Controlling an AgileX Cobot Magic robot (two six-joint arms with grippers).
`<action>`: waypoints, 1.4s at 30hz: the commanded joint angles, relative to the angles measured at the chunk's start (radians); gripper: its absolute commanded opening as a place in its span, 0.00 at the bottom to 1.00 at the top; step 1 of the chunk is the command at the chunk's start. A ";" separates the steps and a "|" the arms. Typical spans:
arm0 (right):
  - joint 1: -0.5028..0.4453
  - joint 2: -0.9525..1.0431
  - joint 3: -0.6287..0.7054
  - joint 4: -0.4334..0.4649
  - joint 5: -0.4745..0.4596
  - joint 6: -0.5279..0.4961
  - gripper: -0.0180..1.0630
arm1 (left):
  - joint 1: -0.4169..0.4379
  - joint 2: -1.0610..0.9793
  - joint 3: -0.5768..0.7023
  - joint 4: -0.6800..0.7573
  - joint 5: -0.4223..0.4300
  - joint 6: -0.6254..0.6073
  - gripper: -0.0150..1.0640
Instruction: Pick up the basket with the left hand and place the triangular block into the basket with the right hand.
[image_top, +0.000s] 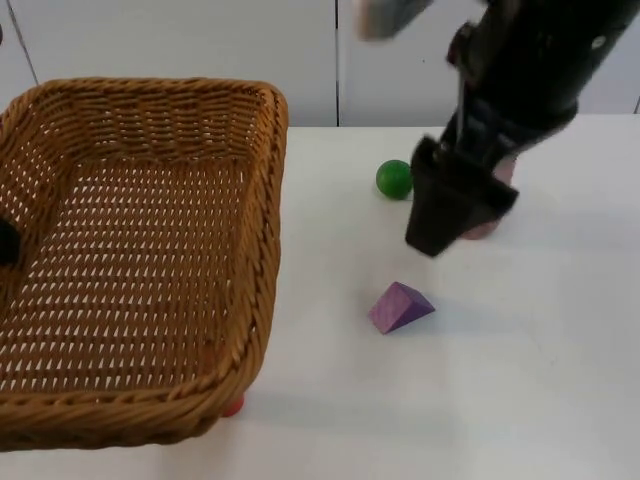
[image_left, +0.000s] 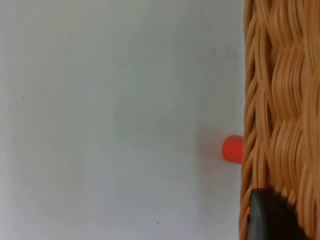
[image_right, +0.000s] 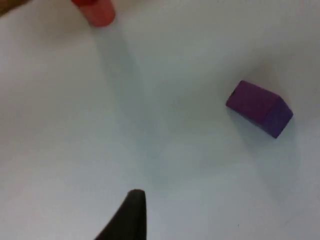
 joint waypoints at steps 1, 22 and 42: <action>0.001 0.040 -0.018 -0.005 0.026 -0.109 0.97 | 0.000 -0.013 -0.002 -0.040 0.014 -0.001 0.01; -0.013 0.379 -0.212 -0.099 -0.101 -0.648 0.97 | 0.000 -0.013 -0.002 -0.036 0.016 -0.020 0.01; -0.077 0.470 -0.210 0.060 -0.166 -0.831 0.87 | 0.000 -0.013 -0.002 -0.038 0.014 -0.023 0.01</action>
